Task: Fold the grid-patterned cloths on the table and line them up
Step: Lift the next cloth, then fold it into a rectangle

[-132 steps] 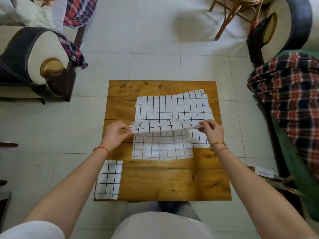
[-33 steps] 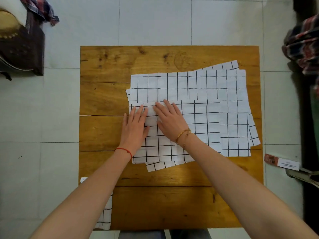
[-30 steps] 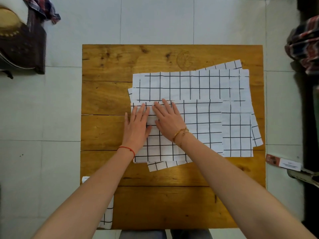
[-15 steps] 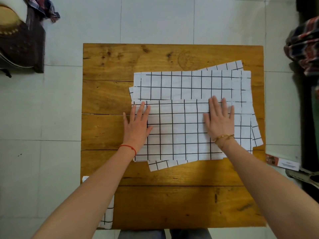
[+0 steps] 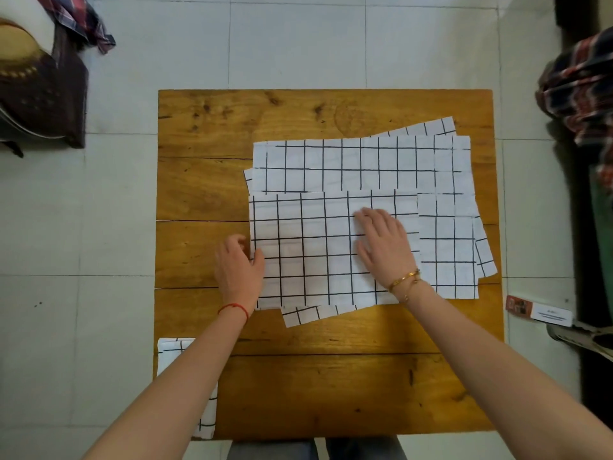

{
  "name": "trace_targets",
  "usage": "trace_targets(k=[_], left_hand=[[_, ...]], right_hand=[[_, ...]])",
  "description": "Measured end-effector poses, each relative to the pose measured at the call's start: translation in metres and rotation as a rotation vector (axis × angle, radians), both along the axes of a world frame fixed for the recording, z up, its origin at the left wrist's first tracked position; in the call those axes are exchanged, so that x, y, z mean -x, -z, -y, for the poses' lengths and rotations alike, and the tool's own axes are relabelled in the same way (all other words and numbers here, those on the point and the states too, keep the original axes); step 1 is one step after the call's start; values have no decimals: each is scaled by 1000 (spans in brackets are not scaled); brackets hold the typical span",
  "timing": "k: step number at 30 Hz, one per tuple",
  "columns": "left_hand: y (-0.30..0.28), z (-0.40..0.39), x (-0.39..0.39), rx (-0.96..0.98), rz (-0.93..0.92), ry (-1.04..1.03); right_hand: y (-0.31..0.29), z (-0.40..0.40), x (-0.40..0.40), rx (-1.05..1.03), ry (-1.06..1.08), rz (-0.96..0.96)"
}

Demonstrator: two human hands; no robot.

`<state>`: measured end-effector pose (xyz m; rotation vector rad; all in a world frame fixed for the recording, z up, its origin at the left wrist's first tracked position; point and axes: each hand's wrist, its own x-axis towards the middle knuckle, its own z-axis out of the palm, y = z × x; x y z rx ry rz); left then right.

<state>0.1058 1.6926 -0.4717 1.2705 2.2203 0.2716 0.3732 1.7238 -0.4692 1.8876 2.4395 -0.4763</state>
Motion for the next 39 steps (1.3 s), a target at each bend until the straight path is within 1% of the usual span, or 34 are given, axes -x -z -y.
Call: trace_targets(k=[3,5,9,15,18,22,26,29,31,35,37,39], left_hand=[[-1,9,0,64,135,-170],[-3,10,-3,101,191,-239],[-8,5,-9,167,271,-307],[-22,10,-9,131,354,-393],[-28,16,-4,94,396,-382],[-39,24,5,40,496,-361],[-56,30,13,15,543,-299],[-72,33,16,-8,575,-214],[-81,33,14,-28,554,-145],[-91,30,9,-121,296,100],[-98,29,3,-148,200,154],[-106,27,-4,-151,106,150]], right_hand=[[1,12,20,51,-39,-5],[1,16,29,76,-33,14],[2,19,35,85,-21,38],[2,24,38,73,-57,34],[2,28,43,80,-76,29],[4,33,54,118,-96,39],[5,37,66,130,-106,37],[6,39,75,146,-116,22],[7,40,81,156,-136,10],[10,43,87,147,-148,9],[12,43,89,127,-136,15],[12,44,90,99,-124,15]])
